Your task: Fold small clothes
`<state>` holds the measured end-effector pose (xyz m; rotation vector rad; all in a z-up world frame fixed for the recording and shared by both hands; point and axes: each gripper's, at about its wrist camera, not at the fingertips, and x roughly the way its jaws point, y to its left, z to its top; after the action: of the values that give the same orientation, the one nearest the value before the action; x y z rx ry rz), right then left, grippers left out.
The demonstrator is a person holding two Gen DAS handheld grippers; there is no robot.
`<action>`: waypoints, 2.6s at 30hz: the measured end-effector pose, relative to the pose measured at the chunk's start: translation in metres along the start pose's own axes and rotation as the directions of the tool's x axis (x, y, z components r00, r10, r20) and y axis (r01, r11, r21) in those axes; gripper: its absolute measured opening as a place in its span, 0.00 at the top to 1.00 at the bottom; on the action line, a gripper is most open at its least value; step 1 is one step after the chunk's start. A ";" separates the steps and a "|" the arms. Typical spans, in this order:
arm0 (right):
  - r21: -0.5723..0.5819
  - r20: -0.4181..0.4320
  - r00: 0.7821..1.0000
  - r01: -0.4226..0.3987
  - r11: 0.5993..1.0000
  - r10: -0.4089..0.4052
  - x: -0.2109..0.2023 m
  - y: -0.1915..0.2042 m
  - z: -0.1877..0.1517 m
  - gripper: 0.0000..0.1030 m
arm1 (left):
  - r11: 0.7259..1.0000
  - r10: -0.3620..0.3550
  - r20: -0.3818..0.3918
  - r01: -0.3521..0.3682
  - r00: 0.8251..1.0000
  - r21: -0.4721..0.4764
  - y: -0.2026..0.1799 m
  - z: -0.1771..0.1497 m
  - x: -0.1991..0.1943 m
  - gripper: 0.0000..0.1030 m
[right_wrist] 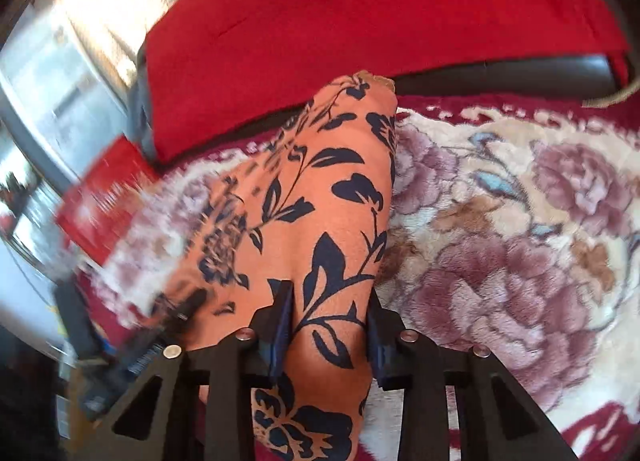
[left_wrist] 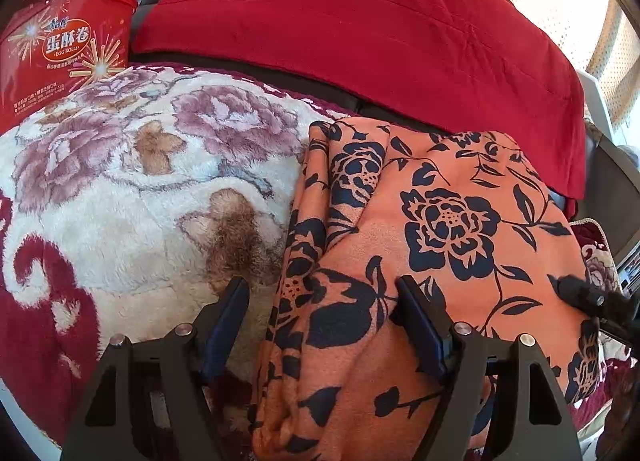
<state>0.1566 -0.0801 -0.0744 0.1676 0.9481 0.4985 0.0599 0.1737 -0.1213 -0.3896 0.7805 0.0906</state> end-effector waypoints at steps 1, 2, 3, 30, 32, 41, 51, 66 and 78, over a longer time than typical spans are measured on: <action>0.013 -0.008 1.000 0.006 1.000 -0.006 0.005 -0.003 -0.001 0.67 | 1.000 -0.003 -0.001 0.003 1.000 -0.002 0.000 0.000 -0.001 0.25; 0.052 -0.014 1.000 -0.011 0.999 0.012 0.010 -0.011 -0.002 0.67 | 1.000 -0.006 -0.001 0.006 1.000 -0.003 -0.001 0.000 0.000 0.25; 0.079 -0.012 0.999 -0.032 0.996 0.034 0.010 -0.016 -0.002 0.66 | 1.000 -0.006 -0.001 0.006 1.000 -0.002 0.000 0.000 0.000 0.25; 0.157 0.005 0.991 -0.131 0.979 0.132 0.038 -0.031 0.038 0.48 | 1.000 -0.007 0.000 0.007 1.000 -0.007 0.002 0.002 0.004 0.25; 0.164 0.011 0.987 -0.160 0.973 0.161 0.035 -0.038 0.044 0.42 | 1.000 -0.005 0.002 0.005 1.000 -0.007 0.002 0.002 0.005 0.25; 0.194 -0.040 0.987 -0.143 0.971 0.154 0.069 -0.042 0.078 0.60 | 1.000 -0.017 -0.004 0.017 1.000 -0.019 0.004 0.003 0.006 0.25; 0.086 -0.029 1.000 0.000 0.996 0.002 0.060 -0.023 0.079 0.55 | 0.999 -0.027 -0.009 0.026 1.000 -0.032 0.005 0.004 0.007 0.25; 0.016 -0.049 0.998 0.041 0.999 -0.040 0.015 -0.017 0.048 0.62 | 0.999 -0.014 0.000 0.014 1.000 -0.031 0.004 0.003 0.006 0.25; 0.004 -0.087 0.996 -0.006 1.000 0.006 0.007 -0.013 0.008 0.55 | 1.000 -0.012 0.006 0.013 1.000 -0.024 0.003 0.002 0.005 0.25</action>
<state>0.1703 -0.0875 -0.0795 0.1534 1.0341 0.5125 0.0636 0.1770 -0.1243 -0.4169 0.7717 0.0895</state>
